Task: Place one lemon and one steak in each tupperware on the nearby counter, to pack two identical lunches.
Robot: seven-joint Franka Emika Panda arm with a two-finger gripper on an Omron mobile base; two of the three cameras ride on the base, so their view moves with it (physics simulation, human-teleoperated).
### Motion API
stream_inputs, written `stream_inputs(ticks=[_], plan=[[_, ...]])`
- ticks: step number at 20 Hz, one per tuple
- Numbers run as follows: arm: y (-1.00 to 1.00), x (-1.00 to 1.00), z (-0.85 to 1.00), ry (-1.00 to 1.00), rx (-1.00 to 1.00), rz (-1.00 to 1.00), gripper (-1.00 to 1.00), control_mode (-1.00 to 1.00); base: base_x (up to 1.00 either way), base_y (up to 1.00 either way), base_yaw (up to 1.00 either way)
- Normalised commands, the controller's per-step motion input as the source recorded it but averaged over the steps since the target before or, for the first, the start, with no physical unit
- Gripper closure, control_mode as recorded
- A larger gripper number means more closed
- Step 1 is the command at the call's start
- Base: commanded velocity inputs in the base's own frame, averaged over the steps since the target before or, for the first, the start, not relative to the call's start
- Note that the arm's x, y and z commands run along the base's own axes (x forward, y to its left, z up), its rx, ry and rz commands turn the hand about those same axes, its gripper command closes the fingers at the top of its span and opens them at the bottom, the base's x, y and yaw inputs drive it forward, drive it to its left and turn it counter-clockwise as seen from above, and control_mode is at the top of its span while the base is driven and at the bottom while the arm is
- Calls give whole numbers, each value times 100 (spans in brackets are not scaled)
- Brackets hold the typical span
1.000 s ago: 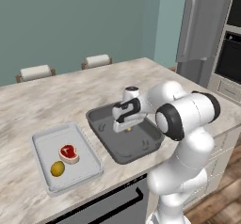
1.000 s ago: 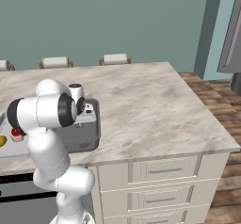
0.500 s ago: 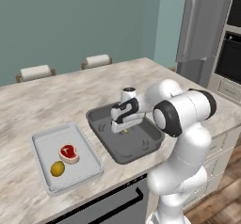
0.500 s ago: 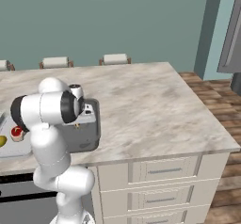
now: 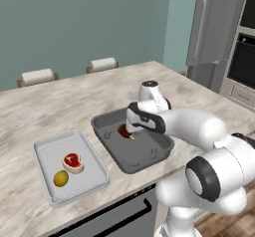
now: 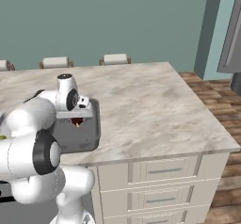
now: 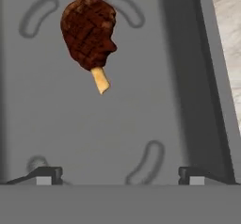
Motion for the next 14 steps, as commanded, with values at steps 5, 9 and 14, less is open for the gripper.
stream_inputs(ticks=[5, 9, 14], plan=[[-33, -100, 54, -20, 0, -16, -100, -100, 0, 0, 0], [-27, -100, 49, -23, 0, -6, -100, -100, 0, 0, 0], [-19, -97, 40, -28, 0, 0, -100, -100, 0, 0, 0]])
